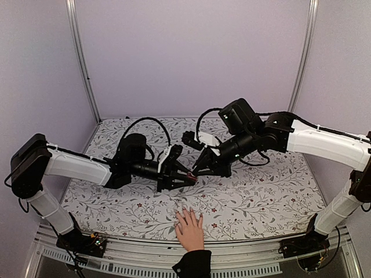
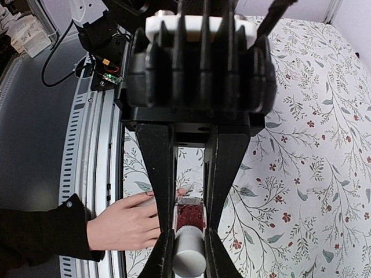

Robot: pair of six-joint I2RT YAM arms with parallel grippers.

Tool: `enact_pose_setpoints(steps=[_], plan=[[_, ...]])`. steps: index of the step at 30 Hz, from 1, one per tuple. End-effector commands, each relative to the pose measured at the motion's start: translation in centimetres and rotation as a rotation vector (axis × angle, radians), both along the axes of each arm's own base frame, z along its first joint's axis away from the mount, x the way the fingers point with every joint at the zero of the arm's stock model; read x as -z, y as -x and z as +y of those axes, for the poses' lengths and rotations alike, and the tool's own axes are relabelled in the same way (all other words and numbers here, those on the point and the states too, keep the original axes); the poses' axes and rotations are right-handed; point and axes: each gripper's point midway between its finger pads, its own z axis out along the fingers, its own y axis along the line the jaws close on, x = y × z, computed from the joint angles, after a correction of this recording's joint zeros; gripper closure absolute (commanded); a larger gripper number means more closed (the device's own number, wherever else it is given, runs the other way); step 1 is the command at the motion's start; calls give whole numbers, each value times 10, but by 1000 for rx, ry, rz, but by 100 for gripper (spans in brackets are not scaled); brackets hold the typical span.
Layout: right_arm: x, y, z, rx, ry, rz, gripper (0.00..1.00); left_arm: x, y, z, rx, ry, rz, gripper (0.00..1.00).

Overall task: Paint the nails
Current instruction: Close the nail polish bottle, then screw the nail polish bottle.

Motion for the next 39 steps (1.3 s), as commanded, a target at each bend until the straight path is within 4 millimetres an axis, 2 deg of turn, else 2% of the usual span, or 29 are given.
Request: enact_pose_setpoints(steps=[1, 4, 10, 13, 17, 23, 29, 39], plan=[[15, 6, 9, -13, 35, 47, 96, -40, 2, -7, 0, 122, -90, 100], [12, 4, 8, 2, 26, 37, 86, -42, 0, -6, -19, 132, -96, 100], [1, 1, 6, 26, -1, 2, 80, -40, -1, -5, -27, 133, -91, 100], [-6, 1, 5, 27, -25, -13, 71, -39, -1, -4, -30, 135, -87, 100], [-17, 1, 4, 32, -65, -35, 52, -39, 0, -2, -29, 142, -84, 100], [-34, 3, 1, 39, -149, -68, 39, -42, 0, 3, -29, 163, -102, 100], [-57, 2, -4, 26, -291, -107, 33, -49, 7, 9, 25, 206, -113, 100], [-90, 27, 0, -161, -452, -202, 33, -60, 30, 14, 214, 237, -128, 100]])
